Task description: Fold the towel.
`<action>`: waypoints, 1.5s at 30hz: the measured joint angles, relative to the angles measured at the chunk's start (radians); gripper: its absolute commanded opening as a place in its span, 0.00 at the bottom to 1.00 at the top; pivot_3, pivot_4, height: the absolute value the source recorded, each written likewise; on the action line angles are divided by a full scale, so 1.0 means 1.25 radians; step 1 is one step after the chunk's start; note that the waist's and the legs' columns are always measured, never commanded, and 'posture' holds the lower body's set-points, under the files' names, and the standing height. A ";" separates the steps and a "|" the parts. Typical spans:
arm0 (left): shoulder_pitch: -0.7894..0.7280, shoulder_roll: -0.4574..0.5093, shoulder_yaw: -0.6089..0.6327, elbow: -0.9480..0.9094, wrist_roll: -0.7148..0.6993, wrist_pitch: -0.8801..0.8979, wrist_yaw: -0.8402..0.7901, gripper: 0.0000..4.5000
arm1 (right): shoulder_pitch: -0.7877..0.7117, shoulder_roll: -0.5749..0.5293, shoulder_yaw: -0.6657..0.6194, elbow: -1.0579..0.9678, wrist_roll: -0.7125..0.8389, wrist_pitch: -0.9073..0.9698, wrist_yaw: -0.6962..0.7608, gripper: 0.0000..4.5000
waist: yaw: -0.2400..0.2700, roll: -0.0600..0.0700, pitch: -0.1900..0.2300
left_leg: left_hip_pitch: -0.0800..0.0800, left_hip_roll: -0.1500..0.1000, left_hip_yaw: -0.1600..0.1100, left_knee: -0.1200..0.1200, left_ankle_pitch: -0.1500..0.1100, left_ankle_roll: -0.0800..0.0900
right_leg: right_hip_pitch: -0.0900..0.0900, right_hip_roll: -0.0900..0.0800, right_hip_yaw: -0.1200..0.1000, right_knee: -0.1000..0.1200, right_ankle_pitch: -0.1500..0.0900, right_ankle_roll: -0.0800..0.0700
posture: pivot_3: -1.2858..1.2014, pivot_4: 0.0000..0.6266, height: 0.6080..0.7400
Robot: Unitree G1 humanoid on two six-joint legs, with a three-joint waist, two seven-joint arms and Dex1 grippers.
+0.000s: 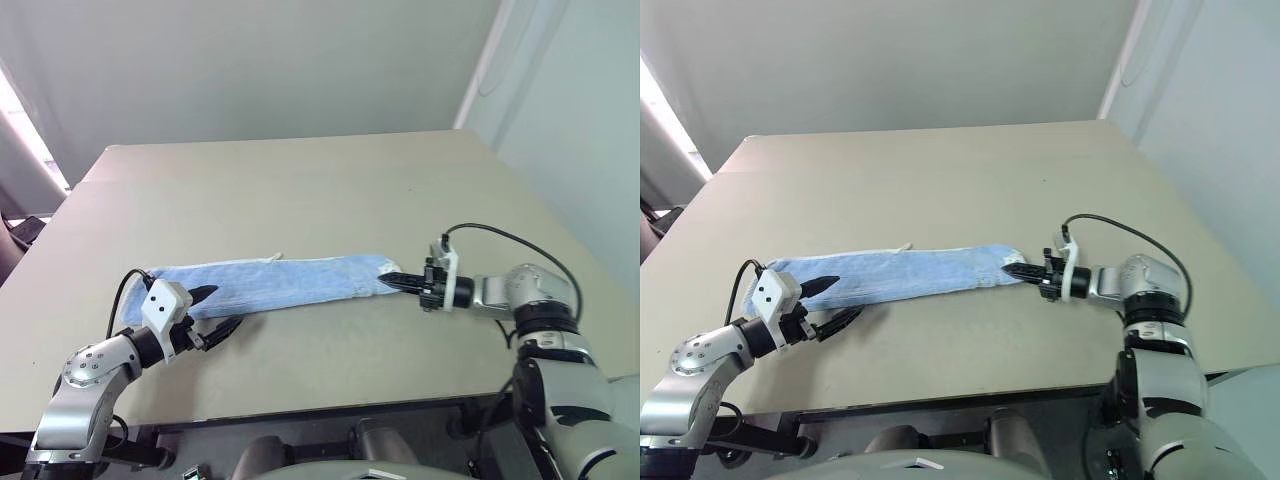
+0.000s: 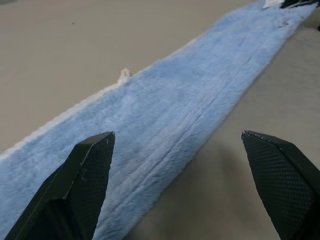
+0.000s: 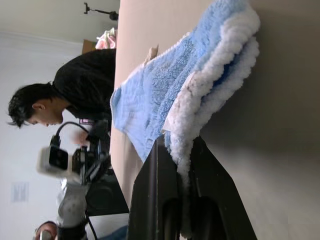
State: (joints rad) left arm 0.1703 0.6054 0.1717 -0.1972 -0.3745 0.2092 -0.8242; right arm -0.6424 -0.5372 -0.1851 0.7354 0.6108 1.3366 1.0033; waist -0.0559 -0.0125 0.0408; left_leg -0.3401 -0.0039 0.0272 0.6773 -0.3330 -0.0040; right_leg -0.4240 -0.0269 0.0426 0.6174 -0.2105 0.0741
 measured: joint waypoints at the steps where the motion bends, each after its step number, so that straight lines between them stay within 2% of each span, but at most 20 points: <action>1: 0.001 0.000 0.001 0.000 0.000 0.000 0.000 0.96 | 0.012 -0.035 0.013 -0.001 -0.002 -0.004 0.022 0.01 | 0.004 0.000 0.000 | 0.000 0.000 0.000 0.000 -0.001 0.001 | 0.001 0.000 0.000 -0.001 0.000 0.000 | 0.52 0.00 1.00; 6: 0.009 0.002 0.006 0.009 0.000 0.000 -0.001 0.96 | 0.041 -0.196 0.075 0.011 -0.069 -0.117 0.114 0.01 | 0.011 0.001 0.001 | -0.001 -0.001 0.002 0.001 -0.003 0.005 | 0.001 -0.002 0.001 -0.003 -0.002 0.004 | 0.52 0.00 1.00; 8: 0.005 0.002 0.006 0.020 0.000 -0.001 -0.002 0.96 | 0.043 -0.220 0.095 -0.014 -0.081 -0.161 0.151 0.01 | 0.006 0.001 0.001 | 0.000 0.000 0.002 0.001 -0.003 0.005 | 0.001 0.000 0.002 -0.003 -0.002 0.004 | 0.52 0.00 1.00; 13: -0.012 0.003 0.007 0.029 0.000 -0.002 -0.005 0.96 | 0.044 -0.216 0.133 -0.198 -0.069 -0.191 0.205 0.01 | -0.004 0.003 0.002 | 0.001 0.001 0.002 0.001 -0.003 0.005 | 0.000 0.002 0.002 0.001 -0.002 0.004 | 0.52 0.00 1.00; 18: -0.008 0.004 0.007 0.030 0.003 -0.002 -0.006 0.96 | 0.060 -0.169 0.138 -0.418 -0.008 -0.171 0.206 0.01 | -0.002 0.003 0.002 | 0.000 0.001 0.002 0.001 -0.003 0.005 | 0.000 0.001 0.002 0.000 -0.002 0.004 | 0.52 0.00 1.00; 23: 0.014 0.015 0.008 0.029 0.006 -0.001 -0.005 0.96 | 0.059 -0.098 0.163 -0.539 0.046 -0.137 0.181 0.01 | 0.006 0.003 0.002 | -0.001 0.000 0.002 0.001 -0.003 0.005 | -0.001 -0.001 0.002 -0.002 -0.002 0.004 | 0.52 0.00 1.00; 28: 0.005 0.016 0.008 0.029 0.008 0.000 0.001 0.96 | 0.024 0.016 0.260 -0.515 0.022 -0.178 0.147 0.01 | 0.010 0.003 0.002 | 0.000 0.001 0.001 0.001 -0.003 0.005 | -0.001 -0.002 0.001 -0.001 0.000 0.001 | 0.52 0.00 1.00; 34: 0.010 0.015 0.006 0.017 0.013 0.000 0.015 0.96 | -0.006 0.125 0.332 -0.366 -0.079 -0.286 0.071 0.01 | 0.009 0.003 0.002 | -0.002 0.001 0.002 0.001 -0.003 0.004 | -0.002 -0.003 0.001 -0.001 0.001 0.000 | 0.52 0.00 1.00; 43: 0.042 0.012 0.006 -0.005 0.014 0.000 0.034 0.96 | 0.002 0.158 0.396 -0.324 -0.167 -0.367 0.044 0.01 | 0.009 0.003 0.002 | -0.003 0.001 0.001 0.001 -0.003 0.004 | -0.004 -0.004 0.001 -0.001 0.001 0.000 | 0.52 0.00 1.00; 44: 0.042 0.012 0.006 -0.005 0.014 0.000 0.034 0.96 | 0.002 0.157 0.396 -0.324 -0.172 -0.377 0.048 0.12 | 0.009 0.003 0.002 | -0.003 0.001 0.001 0.001 -0.003 0.004 | -0.004 -0.004 0.001 -0.001 0.001 0.000 | 0.52 0.00 1.00; 45: 0.041 0.012 0.006 -0.005 0.014 0.000 0.035 0.96 | 0.001 0.158 0.396 -0.321 -0.174 -0.381 0.050 0.17 | 0.009 0.003 0.002 | -0.003 0.001 0.001 0.001 -0.003 0.004 | -0.004 -0.003 0.001 -0.001 0.001 0.000 | 0.52 0.00 1.00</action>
State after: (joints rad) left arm 0.2211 0.6208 0.1794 -0.2031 -0.3570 0.2098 -0.7808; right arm -0.6407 -0.3401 0.3094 0.3336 0.3938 0.8604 1.0657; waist -0.0446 -0.0090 0.0431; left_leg -0.3442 -0.0031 0.0287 0.6789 -0.3370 0.0014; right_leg -0.4289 -0.0312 0.0437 0.6165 -0.2097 0.0742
